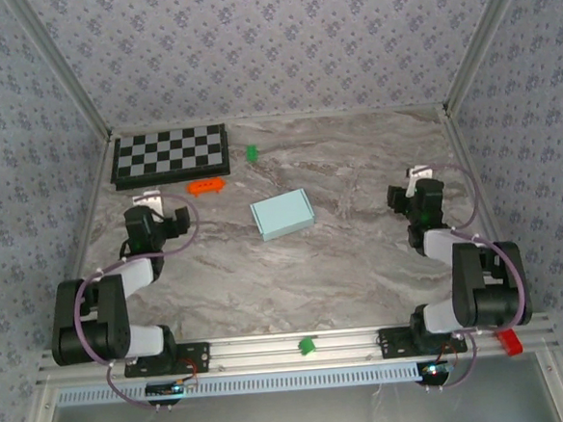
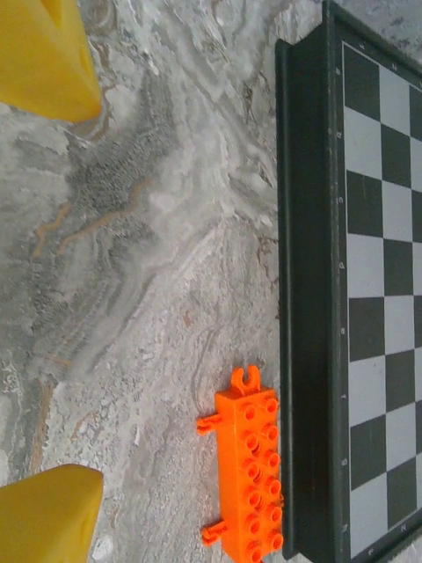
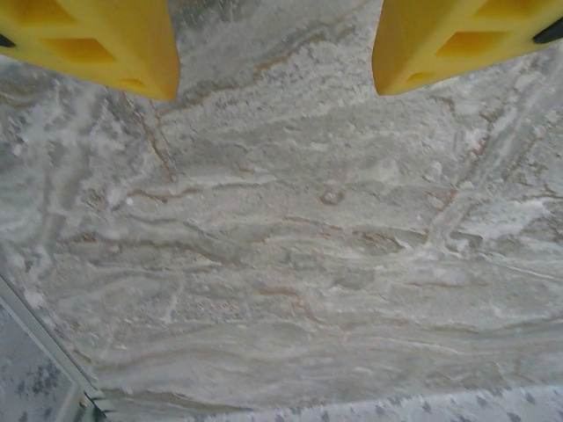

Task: Fold the paper box

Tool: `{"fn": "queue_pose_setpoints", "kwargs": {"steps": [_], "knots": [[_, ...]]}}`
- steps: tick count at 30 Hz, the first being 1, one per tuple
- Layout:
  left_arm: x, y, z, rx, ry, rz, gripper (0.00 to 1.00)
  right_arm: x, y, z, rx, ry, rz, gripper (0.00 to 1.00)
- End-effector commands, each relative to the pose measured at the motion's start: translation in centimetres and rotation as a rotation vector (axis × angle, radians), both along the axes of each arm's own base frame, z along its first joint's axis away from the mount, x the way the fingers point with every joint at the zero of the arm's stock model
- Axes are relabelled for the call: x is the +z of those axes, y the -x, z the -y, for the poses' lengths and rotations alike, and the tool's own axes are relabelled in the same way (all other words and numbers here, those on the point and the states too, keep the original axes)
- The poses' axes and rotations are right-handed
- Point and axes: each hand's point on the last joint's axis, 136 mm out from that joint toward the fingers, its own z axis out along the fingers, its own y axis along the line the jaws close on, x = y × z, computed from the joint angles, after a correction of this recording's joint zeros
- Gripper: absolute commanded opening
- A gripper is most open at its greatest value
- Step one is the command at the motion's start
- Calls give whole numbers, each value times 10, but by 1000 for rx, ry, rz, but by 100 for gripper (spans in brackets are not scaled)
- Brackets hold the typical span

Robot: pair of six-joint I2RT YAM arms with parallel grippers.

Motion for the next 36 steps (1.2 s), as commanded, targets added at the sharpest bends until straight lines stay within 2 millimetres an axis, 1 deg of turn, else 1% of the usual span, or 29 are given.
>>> {"fn": "queue_pose_setpoints", "kwargs": {"steps": [1, 7, 11, 15, 16, 18, 19, 20, 21, 22, 36], "knots": [[18, -12, 5, -43, 2, 97, 100, 5, -5, -4, 43, 11, 58, 61], [11, -15, 6, -49, 11, 124, 100, -1, -4, -6, 53, 10, 64, 62], [5, -18, 7, -55, 11, 110, 100, -5, -4, -6, 52, 10, 72, 62], [-6, -19, 6, -47, 12, 106, 100, -14, -5, -7, 57, 20, 77, 63], [-5, -20, 5, -40, 12, 114, 100, -15, -4, -8, 58, 24, 81, 63], [-8, -23, 1, -16, 10, 75, 99, -15, -4, -9, 57, 33, 80, 66], [-7, -22, 0, -13, 10, 82, 100, -16, -4, -9, 58, 33, 77, 67], [-8, -22, -1, -8, 10, 76, 100, -15, -4, -9, 57, 33, 77, 74], [-7, -23, -1, -7, 9, 79, 99, -16, -4, -9, 57, 35, 76, 94], [-7, -23, -1, -7, 9, 81, 100, -16, -4, -9, 56, 36, 75, 100], [-7, -23, 0, -9, 8, 80, 100, -16, -5, -9, 56, 36, 74, 100]]}}
